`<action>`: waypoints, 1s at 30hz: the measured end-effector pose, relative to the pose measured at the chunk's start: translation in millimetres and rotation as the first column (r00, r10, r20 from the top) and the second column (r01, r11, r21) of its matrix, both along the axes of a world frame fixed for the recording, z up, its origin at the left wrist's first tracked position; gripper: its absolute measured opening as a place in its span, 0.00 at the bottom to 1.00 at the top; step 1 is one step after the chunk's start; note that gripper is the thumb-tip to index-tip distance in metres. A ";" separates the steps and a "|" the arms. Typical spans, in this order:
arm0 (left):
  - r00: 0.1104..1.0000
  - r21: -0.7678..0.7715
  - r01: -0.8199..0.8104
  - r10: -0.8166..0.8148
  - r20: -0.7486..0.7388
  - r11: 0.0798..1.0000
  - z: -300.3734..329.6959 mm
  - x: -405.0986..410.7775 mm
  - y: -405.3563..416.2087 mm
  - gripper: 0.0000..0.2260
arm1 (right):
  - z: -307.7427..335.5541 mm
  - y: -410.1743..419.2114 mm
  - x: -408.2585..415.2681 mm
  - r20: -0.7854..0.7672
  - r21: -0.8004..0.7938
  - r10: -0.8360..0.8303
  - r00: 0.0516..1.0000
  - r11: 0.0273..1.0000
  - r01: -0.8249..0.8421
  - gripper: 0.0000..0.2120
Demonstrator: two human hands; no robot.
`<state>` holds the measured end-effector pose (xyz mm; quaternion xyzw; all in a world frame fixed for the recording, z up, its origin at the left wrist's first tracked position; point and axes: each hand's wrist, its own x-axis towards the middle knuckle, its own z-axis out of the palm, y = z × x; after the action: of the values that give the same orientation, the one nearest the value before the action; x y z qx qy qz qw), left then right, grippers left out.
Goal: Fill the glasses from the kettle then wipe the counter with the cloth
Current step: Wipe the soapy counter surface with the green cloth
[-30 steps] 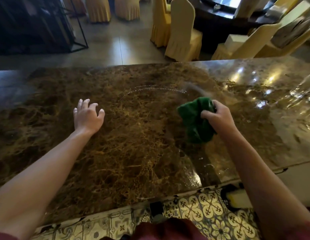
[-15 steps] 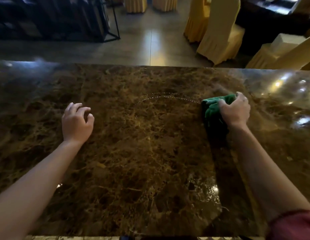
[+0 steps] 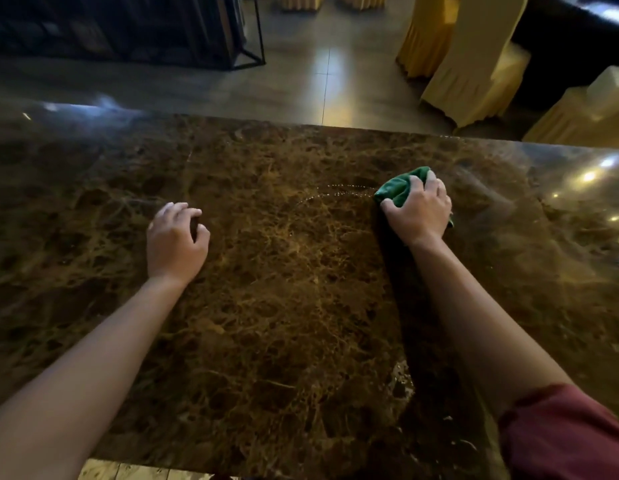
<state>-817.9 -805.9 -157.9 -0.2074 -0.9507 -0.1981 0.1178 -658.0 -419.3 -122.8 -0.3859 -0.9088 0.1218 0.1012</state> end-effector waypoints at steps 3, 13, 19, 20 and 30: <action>1.000 -0.008 -0.007 0.007 -0.002 1.000 0.6 0.3 1.1 0.13 | 0.4 -18.4 -21.4 -0.001 -0.003 0.070 0.998 0.998 -0.070 0.37; 1.000 -0.028 -0.019 0.020 0.017 0.999 4.1 4.4 3.0 0.15 | -0.3 -98.7 -61.0 -0.005 0.009 0.330 0.944 0.944 -0.330 0.36; 0.961 -0.292 0.043 0.040 0.274 0.955 6.7 -2.6 5.8 0.30 | -5.1 -135.6 -65.8 0.009 -0.009 0.481 0.877 0.877 -0.481 0.36; 0.960 -0.301 0.046 0.042 0.278 0.952 6.7 -2.7 6.0 0.30 | -5.2 -140.3 -64.7 0.015 -0.017 0.505 0.863 0.863 -0.504 0.36; 0.971 -0.304 0.017 0.057 0.234 0.953 6.3 -2.7 6.6 0.31 | 11.6 -197.7 -5.9 -0.178 -0.130 0.675 0.716 0.705 -0.697 0.23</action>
<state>-820.6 -799.3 -151.6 -0.1877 -0.9791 -0.0722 -0.0290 -663.9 -617.0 -111.3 -0.0194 -0.9638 0.2579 0.0647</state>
